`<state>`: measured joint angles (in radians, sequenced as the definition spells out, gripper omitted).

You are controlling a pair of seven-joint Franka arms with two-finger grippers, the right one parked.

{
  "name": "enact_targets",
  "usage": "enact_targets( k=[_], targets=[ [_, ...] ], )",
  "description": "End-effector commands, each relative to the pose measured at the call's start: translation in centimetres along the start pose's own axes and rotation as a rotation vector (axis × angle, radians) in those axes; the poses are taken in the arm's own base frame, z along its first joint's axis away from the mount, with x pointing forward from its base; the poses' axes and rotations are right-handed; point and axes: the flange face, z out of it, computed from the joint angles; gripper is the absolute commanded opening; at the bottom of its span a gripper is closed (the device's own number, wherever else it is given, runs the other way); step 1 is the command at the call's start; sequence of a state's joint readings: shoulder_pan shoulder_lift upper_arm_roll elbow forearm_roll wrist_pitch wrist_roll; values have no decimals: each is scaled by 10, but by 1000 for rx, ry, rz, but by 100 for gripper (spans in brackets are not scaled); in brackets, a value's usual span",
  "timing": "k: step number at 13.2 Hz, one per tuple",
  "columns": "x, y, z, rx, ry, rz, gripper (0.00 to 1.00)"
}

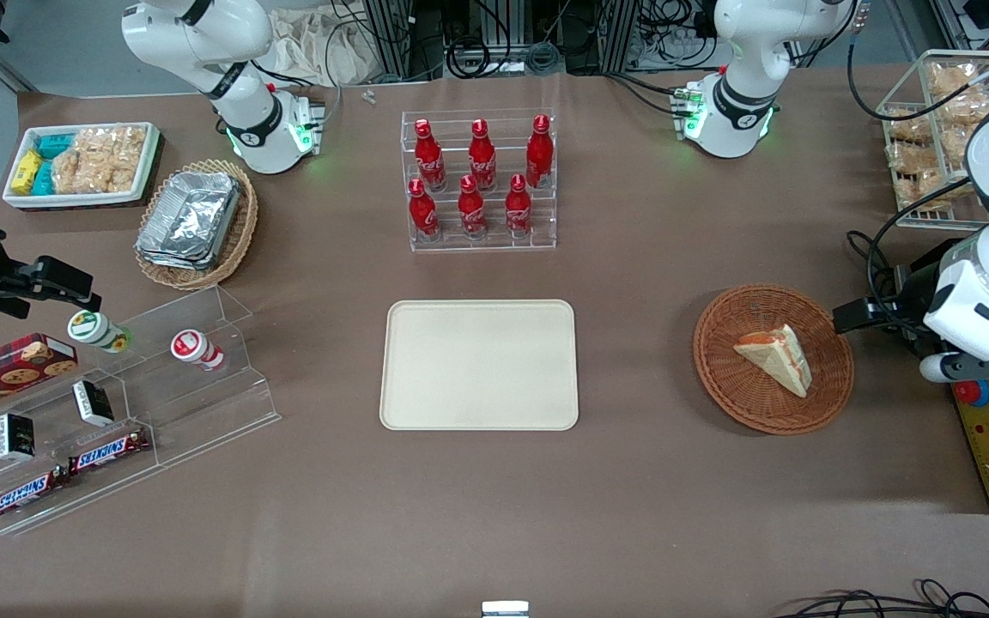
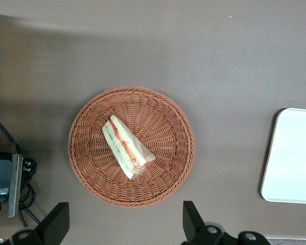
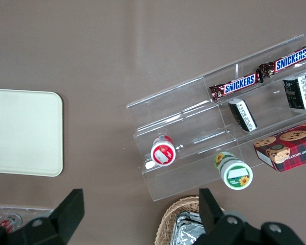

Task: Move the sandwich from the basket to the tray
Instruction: 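Lower the open left gripper over the sandwich in the wicker basket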

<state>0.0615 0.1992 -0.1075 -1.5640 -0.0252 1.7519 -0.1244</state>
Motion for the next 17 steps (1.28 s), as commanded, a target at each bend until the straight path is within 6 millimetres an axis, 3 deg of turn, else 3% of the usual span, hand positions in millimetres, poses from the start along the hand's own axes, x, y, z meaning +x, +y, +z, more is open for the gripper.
enact_targets(
  k=[1, 3, 5, 7, 9, 11, 12, 17],
  targets=[
    [1, 0, -3, -5, -17, 8, 100],
    [3, 1, 1, -1, -21, 4, 100],
    [12, -3, 26, 44, -46, -32, 99],
    [12, -4, 37, 51, -35, -189, 99],
    [10, -7, 78, 57, -25, -409, 100],
    [7, -11, 121, 62, -38, -510, 100],
    [6, -31, 136, 73, -45, -549, 100],
    [-12, -39, 187, 80, -58, -608, 100]
  ],
)
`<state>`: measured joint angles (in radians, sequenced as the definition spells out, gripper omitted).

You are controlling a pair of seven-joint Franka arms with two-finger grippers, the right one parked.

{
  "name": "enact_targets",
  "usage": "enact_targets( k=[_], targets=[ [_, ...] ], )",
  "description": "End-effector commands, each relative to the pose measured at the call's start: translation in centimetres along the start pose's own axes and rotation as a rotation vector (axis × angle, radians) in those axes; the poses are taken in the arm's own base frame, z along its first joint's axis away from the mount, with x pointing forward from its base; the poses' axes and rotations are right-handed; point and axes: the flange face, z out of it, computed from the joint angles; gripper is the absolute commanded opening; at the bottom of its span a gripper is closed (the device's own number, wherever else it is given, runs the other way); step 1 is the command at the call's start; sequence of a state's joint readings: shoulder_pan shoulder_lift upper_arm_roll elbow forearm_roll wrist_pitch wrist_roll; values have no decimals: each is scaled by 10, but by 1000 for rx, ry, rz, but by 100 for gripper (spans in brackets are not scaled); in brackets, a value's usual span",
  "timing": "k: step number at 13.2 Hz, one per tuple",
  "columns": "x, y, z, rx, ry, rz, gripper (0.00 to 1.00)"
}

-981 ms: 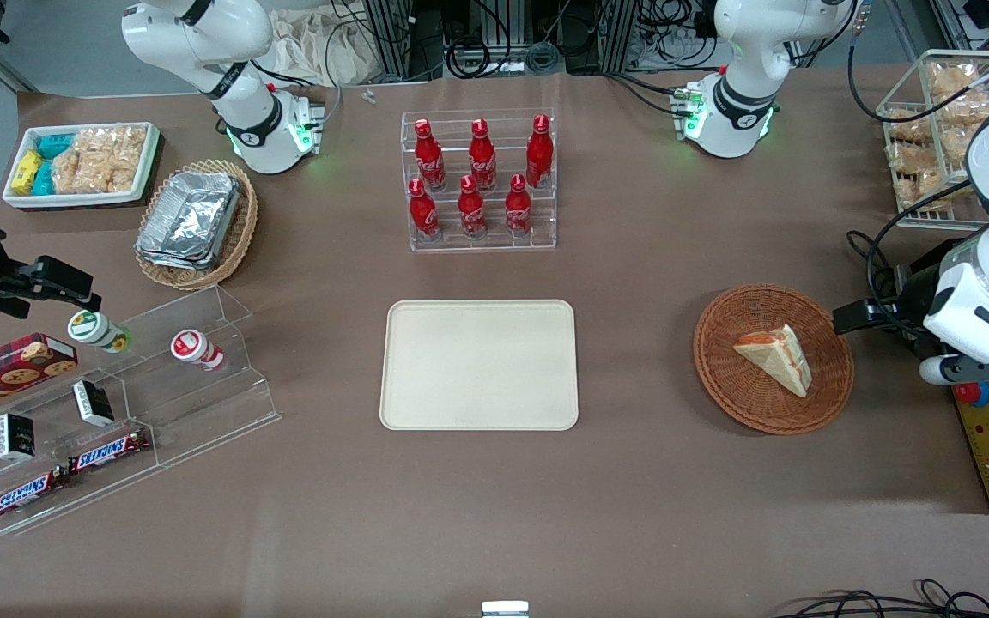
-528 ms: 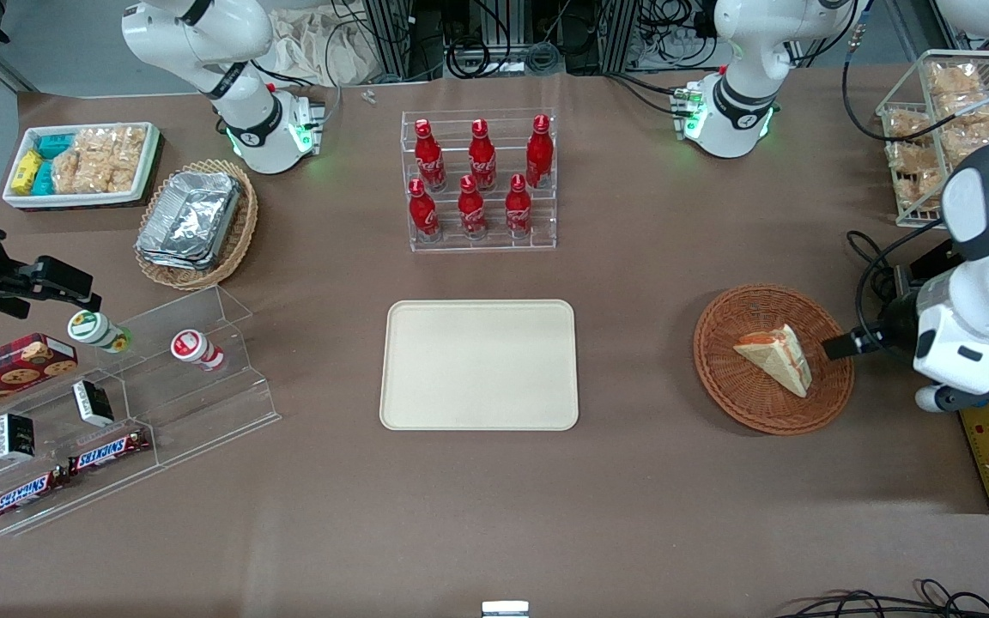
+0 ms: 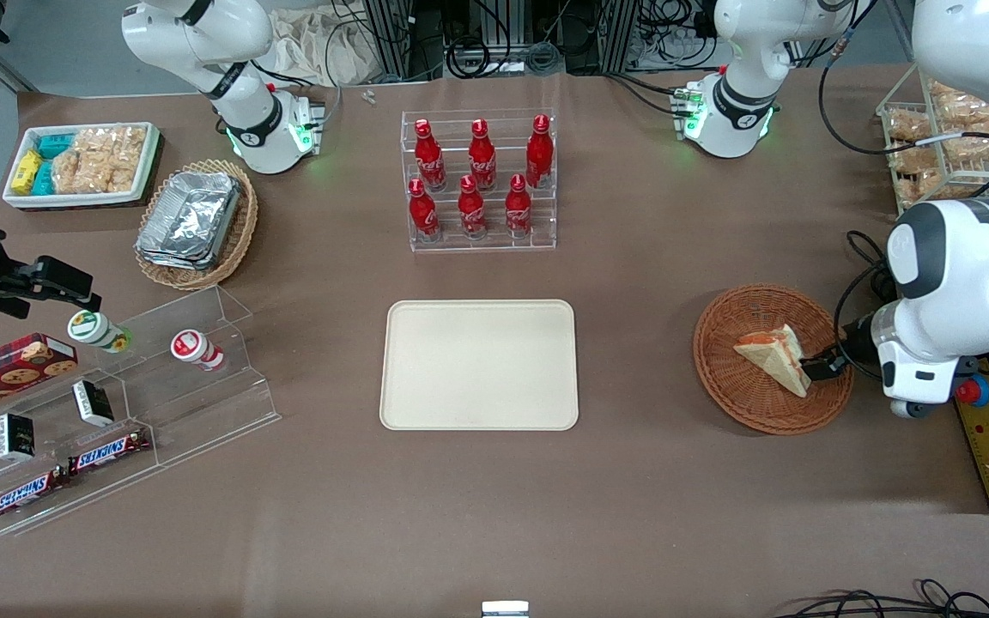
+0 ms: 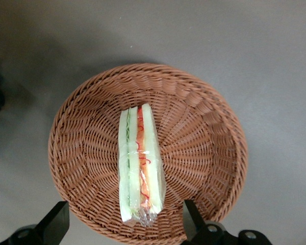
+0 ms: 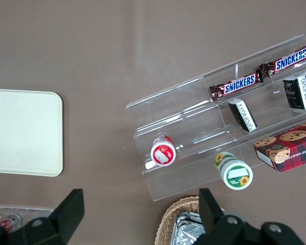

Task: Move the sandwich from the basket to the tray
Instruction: 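Lower the open left gripper over the sandwich in the wicker basket, then close the left gripper on the sandwich's crust edge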

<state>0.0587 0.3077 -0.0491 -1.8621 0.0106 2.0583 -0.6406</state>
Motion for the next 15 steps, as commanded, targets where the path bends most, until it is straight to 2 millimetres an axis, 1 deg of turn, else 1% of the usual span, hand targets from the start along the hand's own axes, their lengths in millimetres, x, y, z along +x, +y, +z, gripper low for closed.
enact_targets(
  k=[1, 2, 5, 7, 12, 15],
  targets=[
    [-11, -2, 13, 1, 19, -63, 100],
    [-12, -3, 18, 0, 17, -70, 100],
    [-22, -9, 47, -23, 26, -81, 100],
    [-27, -13, 60, -34, 38, -93, 100],
    [-32, -13, 71, -70, 13, -130, 100],
    [-36, -15, 81, -88, 9, -147, 100]
  ],
)
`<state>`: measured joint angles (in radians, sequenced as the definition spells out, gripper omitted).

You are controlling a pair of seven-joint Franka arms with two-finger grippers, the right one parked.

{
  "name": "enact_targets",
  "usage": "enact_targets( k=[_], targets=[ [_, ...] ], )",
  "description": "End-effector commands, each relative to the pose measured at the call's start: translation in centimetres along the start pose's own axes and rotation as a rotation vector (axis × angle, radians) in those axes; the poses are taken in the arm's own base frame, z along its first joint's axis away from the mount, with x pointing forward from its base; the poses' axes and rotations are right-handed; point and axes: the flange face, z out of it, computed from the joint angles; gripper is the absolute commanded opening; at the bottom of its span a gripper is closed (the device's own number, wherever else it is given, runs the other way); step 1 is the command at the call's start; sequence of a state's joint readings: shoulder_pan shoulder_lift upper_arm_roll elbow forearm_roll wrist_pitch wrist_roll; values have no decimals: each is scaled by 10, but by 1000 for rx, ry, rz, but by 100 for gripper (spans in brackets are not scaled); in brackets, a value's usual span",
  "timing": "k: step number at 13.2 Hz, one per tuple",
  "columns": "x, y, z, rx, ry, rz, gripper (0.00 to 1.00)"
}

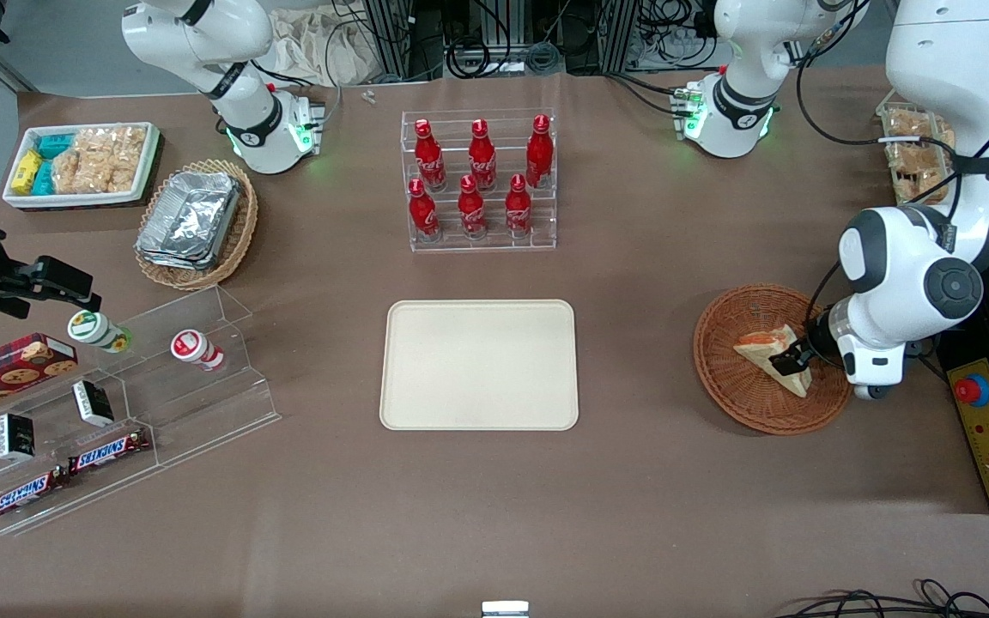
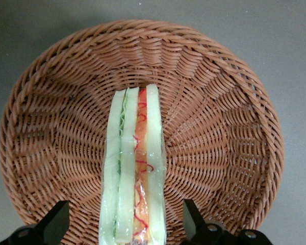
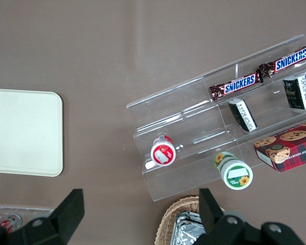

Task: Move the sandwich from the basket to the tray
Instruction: 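Close the left gripper on the sandwich's crust edge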

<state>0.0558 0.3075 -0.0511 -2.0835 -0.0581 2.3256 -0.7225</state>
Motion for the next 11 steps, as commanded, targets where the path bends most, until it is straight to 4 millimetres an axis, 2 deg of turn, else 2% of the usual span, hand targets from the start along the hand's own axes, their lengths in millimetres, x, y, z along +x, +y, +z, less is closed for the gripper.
enact_targets(
  k=[1, 5, 6, 7, 9, 10, 11],
  targets=[
    [-11, -5, 9, -20, 8, -26, 100],
    [-13, -9, 24, -19, 10, -29, 99],
    [-13, -9, 25, -19, 10, -29, 89],
    [-12, -7, 25, -21, 11, -35, 64],
    [-11, -5, 22, -25, 15, -47, 20],
    [-9, -4, 18, -31, 21, -49, 6],
    [-7, 0, 13, -35, 24, -75, 1]
  ],
)
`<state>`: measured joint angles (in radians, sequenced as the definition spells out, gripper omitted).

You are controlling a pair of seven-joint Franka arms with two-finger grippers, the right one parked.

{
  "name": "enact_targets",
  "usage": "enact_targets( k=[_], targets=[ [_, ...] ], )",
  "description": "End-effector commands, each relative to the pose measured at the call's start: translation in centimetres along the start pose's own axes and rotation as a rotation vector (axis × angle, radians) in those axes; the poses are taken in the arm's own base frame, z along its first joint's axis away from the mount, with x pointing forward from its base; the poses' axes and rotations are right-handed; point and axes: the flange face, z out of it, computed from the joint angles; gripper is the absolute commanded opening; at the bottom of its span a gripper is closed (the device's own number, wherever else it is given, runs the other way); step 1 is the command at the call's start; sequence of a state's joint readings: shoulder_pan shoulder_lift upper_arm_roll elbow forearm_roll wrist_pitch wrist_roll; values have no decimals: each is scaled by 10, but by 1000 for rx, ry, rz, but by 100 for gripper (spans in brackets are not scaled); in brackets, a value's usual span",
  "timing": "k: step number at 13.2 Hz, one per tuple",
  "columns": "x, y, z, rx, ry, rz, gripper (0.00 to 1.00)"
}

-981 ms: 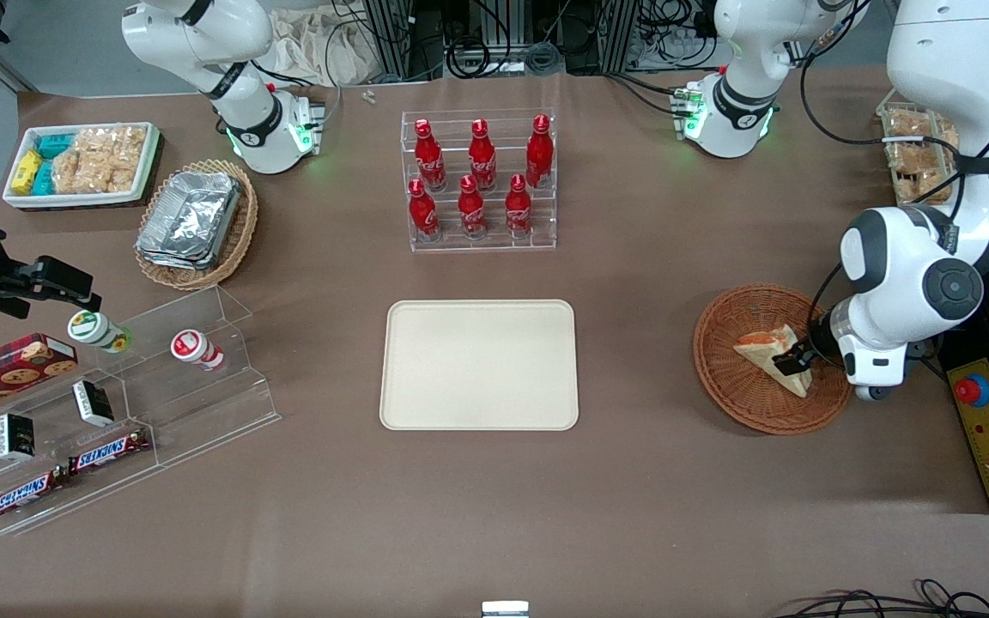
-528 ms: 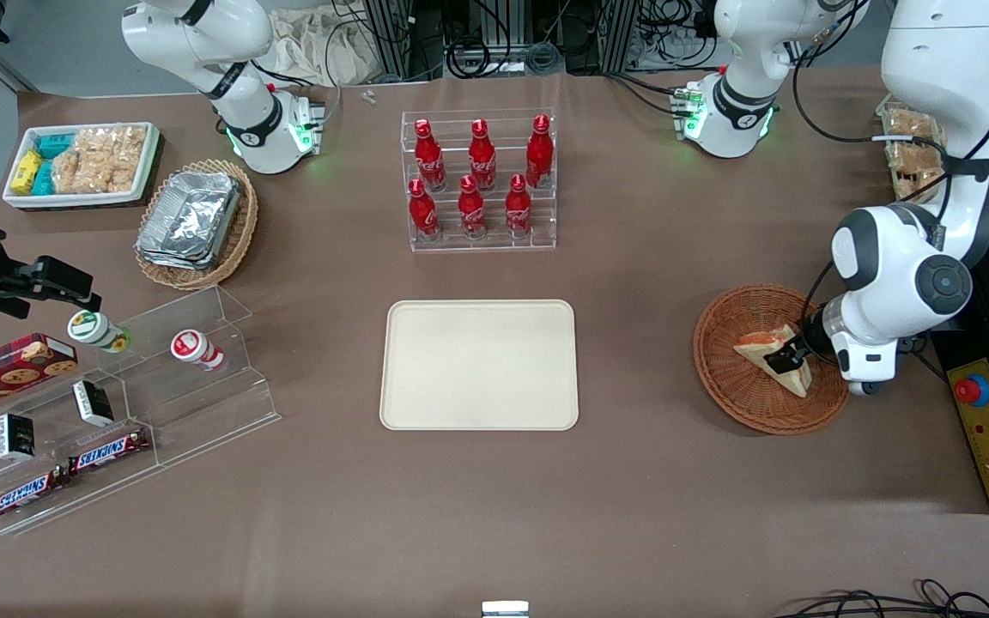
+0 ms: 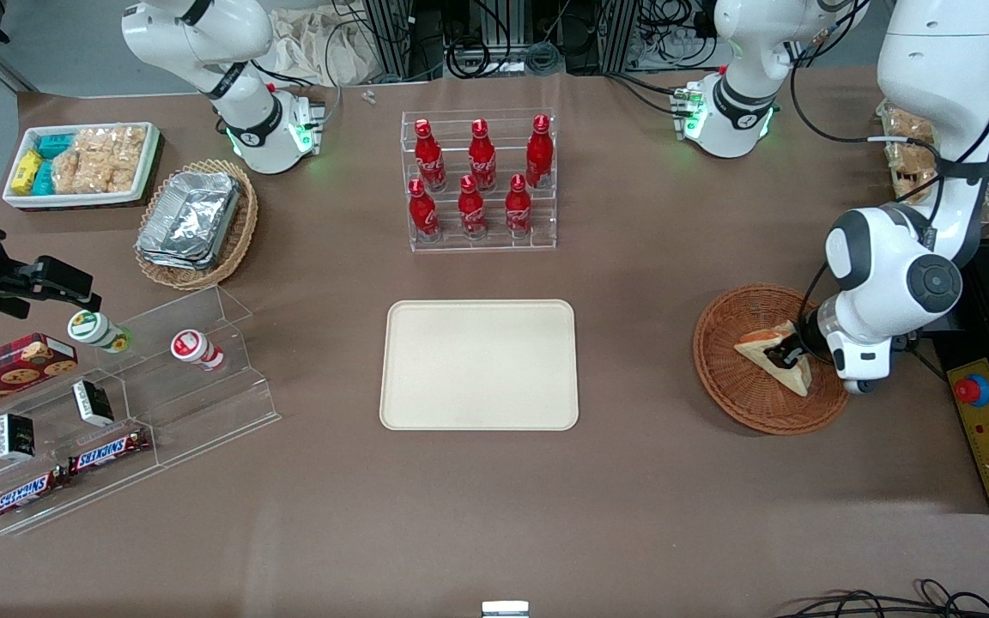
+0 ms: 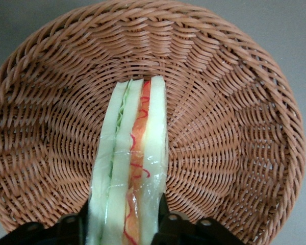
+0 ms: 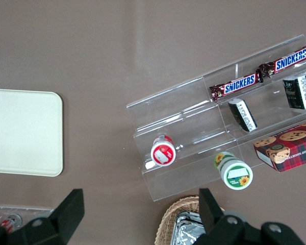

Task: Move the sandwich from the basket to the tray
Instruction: 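Close the left gripper on the sandwich's crust edge, then lift the sandwich out of the basket with the left gripper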

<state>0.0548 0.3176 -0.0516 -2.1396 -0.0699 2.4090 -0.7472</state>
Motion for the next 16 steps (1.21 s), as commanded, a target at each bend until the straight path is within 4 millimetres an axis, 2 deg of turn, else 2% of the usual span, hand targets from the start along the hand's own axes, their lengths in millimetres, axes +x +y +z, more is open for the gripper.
enact_targets(
  k=[1, 3, 4, 6, 8, 10, 12, 14, 16],
  targets=[
    [-1, 13, -15, -27, 23, -63, 0],
    [0, 23, -37, -24, 23, -53, 0],
    [4, 30, -56, -1, -2, -46, 0],
    [10, 54, -107, 47, -54, -7, 0],
    [0, 83, -162, 35, -63, 95, 0],
    [-10, 103, -195, 8, -52, 195, 1],
    [-25, 120, -226, 15, -7, 407, 1],
    [-50, 156, -225, 42, -23, 648, 1],
    [-81, 195, -218, 26, -48, 771, 0]
  ],
)
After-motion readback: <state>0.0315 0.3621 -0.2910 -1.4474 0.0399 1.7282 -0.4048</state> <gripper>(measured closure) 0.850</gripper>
